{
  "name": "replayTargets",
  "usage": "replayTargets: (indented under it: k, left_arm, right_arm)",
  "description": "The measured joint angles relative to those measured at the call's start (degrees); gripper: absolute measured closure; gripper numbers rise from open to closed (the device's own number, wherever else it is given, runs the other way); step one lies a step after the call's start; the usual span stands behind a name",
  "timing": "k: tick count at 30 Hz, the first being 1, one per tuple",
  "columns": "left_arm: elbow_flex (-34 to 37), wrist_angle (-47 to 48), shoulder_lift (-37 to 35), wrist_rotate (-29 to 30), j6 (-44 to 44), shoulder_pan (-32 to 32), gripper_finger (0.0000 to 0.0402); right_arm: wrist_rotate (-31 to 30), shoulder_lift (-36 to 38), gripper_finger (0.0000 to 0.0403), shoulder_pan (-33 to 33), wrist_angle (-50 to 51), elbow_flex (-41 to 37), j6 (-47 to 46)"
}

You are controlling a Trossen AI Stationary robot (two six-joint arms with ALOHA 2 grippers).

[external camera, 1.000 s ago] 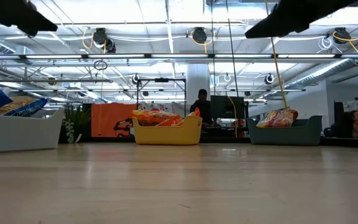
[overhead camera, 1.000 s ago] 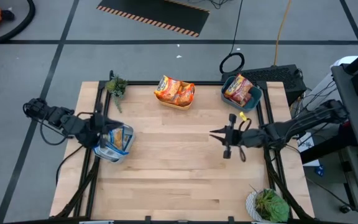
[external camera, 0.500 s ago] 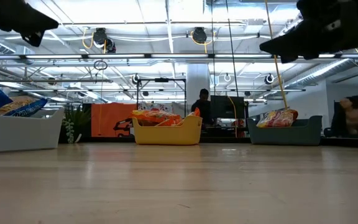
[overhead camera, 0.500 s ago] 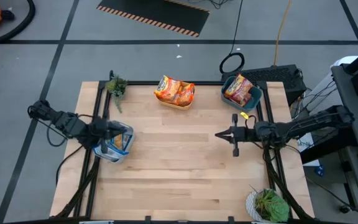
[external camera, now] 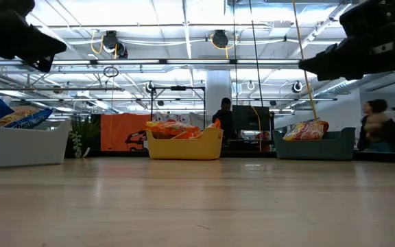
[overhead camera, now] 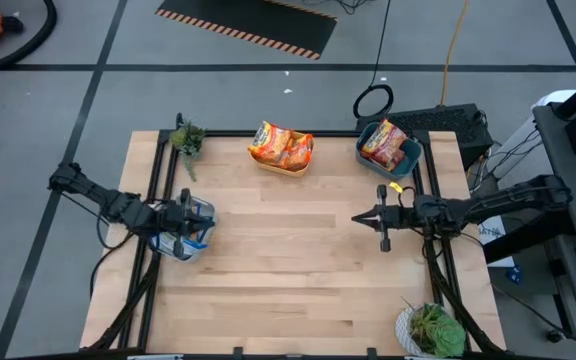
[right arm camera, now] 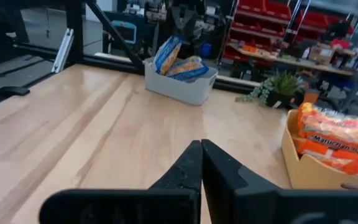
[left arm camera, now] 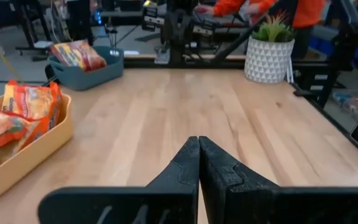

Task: Sort Maruchan noodles
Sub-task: Return to Home Position

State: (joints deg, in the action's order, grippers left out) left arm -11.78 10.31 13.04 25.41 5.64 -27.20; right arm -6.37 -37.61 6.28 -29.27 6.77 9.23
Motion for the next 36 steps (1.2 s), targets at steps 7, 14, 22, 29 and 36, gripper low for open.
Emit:
replayTargets:
  k: [7, 14, 22, 29, 36]
  left_arm:
    - [5.85, -11.63, 0.0, -4.22, -3.86, 0.06, 0.0398]
    - [10.66, -17.68, -1.42, -7.27, -7.11, 3.13, 0.0398]
    - [11.25, -16.13, -6.58, -13.96, -9.1, 11.85, 0.0398]
    - [11.22, -14.21, -8.57, -24.4, -10.15, 22.38, 0.0398]
    - [11.22, -13.32, -8.61, -33.5, -8.5, 32.18, 0.0398]
  right_arm:
    - [0.6, 5.65, 0.0403, 0.0, -2.99, -3.78, 2.47]
    - [0.65, 11.0, 0.0403, 0.0, -2.34, -5.64, 2.89]
    - [3.52, 13.86, 0.0403, -0.01, -1.09, -5.73, 3.5]
    - [3.45, 15.17, 0.0403, -2.31, 3.09, -5.82, 1.58]
    - [3.59, 15.17, 0.0403, -3.34, 3.48, -5.86, 0.9]
